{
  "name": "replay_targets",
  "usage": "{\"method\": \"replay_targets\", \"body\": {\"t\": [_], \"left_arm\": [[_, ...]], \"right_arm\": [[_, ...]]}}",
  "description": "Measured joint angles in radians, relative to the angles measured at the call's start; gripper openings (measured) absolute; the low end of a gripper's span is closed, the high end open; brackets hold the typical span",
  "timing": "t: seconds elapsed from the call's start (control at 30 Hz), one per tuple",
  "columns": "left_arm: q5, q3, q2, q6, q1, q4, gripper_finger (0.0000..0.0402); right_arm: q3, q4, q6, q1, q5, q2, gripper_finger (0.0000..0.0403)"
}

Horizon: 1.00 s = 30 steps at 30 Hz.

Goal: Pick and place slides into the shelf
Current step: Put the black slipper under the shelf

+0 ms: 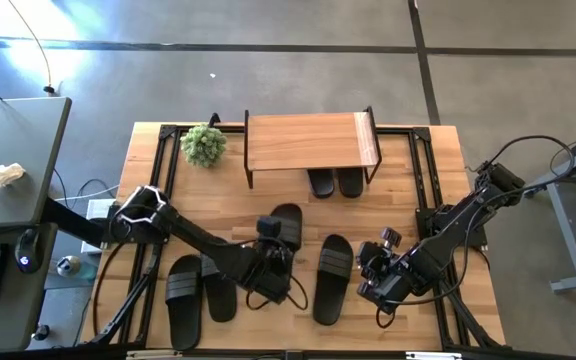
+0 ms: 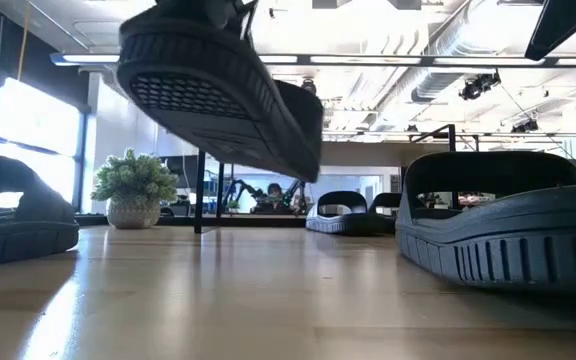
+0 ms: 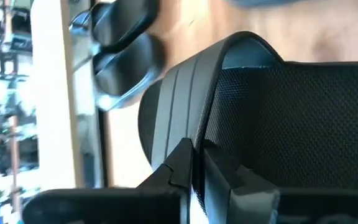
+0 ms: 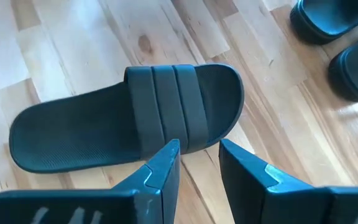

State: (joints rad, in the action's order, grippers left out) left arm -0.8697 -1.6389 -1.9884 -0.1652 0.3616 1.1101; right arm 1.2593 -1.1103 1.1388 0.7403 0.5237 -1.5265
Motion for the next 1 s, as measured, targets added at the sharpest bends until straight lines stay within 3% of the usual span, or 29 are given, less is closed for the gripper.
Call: {"method": "replay_targets", "body": {"t": [0.27,0.5,0.7,1.0], "left_arm": [[-0.004,-0.017,0.009,-0.126,-0.079,0.204,0.0004],[-0.009,0.041,0.010,-0.183,-0.101,0.188,0.0003],[-0.008,0.218,0.022,-0.221,-0.123,0.040,0.0003],[0.003,0.342,0.023,-0.053,-0.173,-0.286,0.0002]], "right_arm": [[0.000,0.000,0.029,0.031,-0.001,0.000,0.0085],[0.000,-0.014,0.106,0.098,0.022,0.000,0.0063],[0.000,-0.030,0.163,0.164,0.093,0.000,0.0046],[0.000,-0.034,0.166,0.183,0.114,0.000,0.0027]]}}
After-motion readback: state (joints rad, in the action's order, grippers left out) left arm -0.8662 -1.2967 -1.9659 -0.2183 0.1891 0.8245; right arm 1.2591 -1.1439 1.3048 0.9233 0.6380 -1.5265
